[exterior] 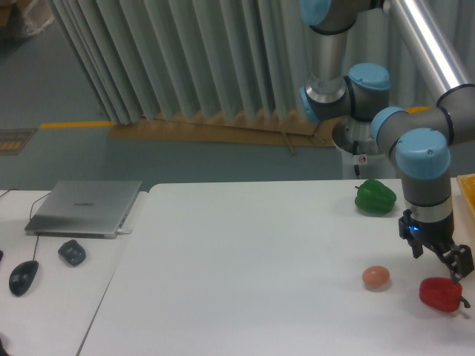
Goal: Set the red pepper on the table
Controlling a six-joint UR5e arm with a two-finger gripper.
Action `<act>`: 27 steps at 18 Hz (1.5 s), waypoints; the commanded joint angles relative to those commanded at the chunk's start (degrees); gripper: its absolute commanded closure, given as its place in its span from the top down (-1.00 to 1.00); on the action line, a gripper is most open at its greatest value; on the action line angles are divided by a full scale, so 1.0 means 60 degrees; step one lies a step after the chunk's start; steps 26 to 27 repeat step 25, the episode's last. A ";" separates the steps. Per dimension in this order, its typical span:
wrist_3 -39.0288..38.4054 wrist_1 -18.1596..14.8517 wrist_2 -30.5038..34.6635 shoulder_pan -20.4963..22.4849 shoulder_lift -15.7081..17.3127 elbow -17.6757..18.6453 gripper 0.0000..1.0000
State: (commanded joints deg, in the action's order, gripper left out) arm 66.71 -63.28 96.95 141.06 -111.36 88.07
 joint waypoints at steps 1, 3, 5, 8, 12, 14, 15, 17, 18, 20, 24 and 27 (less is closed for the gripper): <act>0.0000 0.0000 -0.0059 0.0000 0.0015 0.0000 1.00; 0.0000 0.0000 -0.0088 0.0015 0.0045 0.0000 1.00; -0.0015 0.0000 -0.0074 0.0015 0.0030 0.0015 1.00; 0.0015 -0.0029 -0.0088 0.0059 0.0059 0.0029 1.00; 0.0044 -0.0059 -0.0088 0.0045 0.0089 0.0146 1.00; 0.0044 -0.0044 -0.0118 0.0044 0.0132 0.0132 1.00; 0.0044 -0.0044 -0.0219 0.0059 0.0147 0.0132 1.00; 0.0059 -0.0059 -0.0294 0.0132 0.0162 0.0146 1.00; 0.0059 -0.0044 -0.0294 0.0132 0.0162 0.0146 1.00; 0.0059 -0.0059 -0.0294 0.0132 0.0162 0.0161 1.00; 0.0059 -0.0073 -0.0279 0.0147 0.0220 0.0176 1.00; 0.0059 -0.0073 -0.0279 0.0132 0.0279 0.0190 1.00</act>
